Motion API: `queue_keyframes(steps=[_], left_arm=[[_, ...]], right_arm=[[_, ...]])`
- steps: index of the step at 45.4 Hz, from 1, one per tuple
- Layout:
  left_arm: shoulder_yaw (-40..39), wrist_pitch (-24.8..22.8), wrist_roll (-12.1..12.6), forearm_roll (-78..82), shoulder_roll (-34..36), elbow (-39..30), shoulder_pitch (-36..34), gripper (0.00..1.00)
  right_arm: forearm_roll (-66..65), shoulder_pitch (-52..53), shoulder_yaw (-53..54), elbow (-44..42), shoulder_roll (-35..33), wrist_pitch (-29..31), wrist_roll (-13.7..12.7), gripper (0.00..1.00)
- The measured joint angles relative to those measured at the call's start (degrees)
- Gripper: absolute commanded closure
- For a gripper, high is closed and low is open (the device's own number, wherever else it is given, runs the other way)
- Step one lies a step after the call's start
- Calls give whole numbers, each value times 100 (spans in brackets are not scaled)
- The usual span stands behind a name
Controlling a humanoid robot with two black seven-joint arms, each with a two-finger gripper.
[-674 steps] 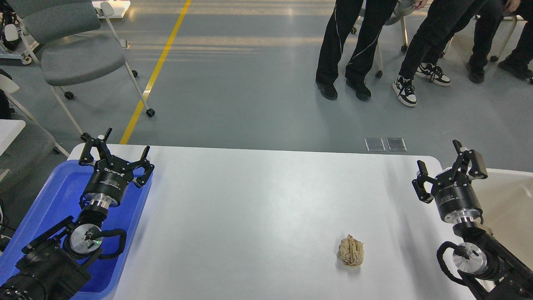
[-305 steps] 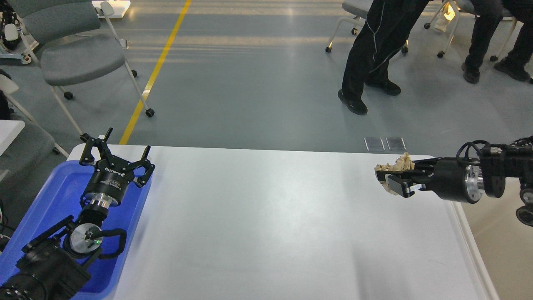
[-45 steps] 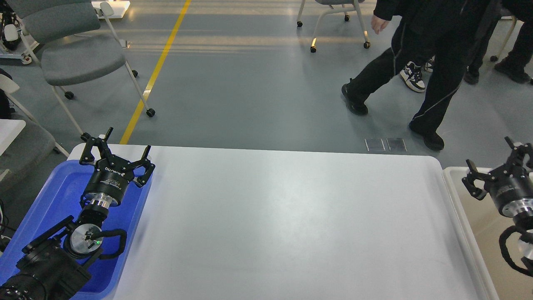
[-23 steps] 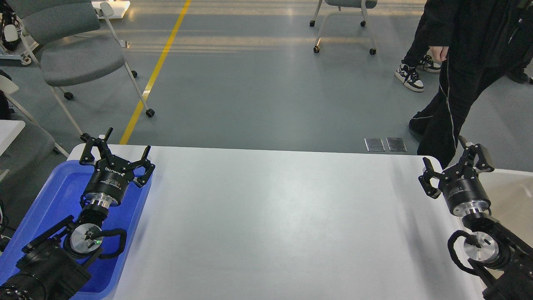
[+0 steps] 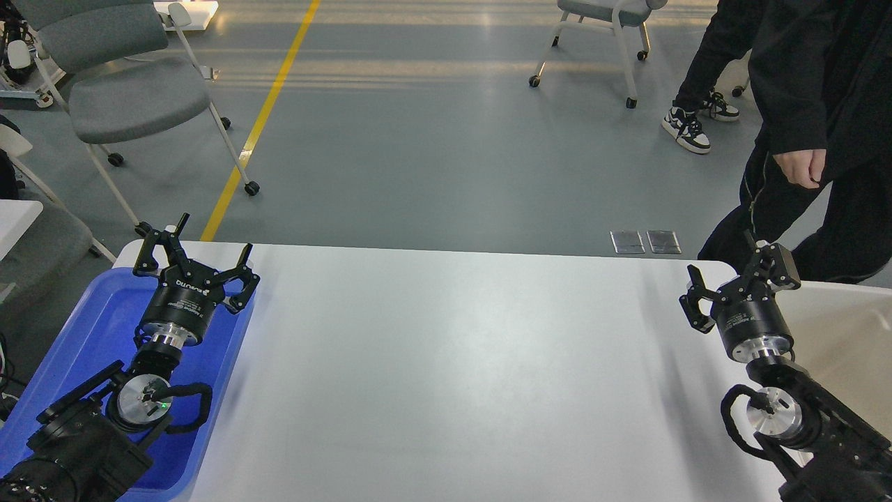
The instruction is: Tidy desktop
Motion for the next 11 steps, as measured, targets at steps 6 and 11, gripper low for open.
queue_keyframes(steps=[6,11], left_arm=[[0,0,0,-2,0,0,0,0],[0,0,0,-2,0,0,0,0]], right_arm=[[-14,0,10,22,19,-87,10,0],[-19,-5,15,69,34,-134,15,0]])
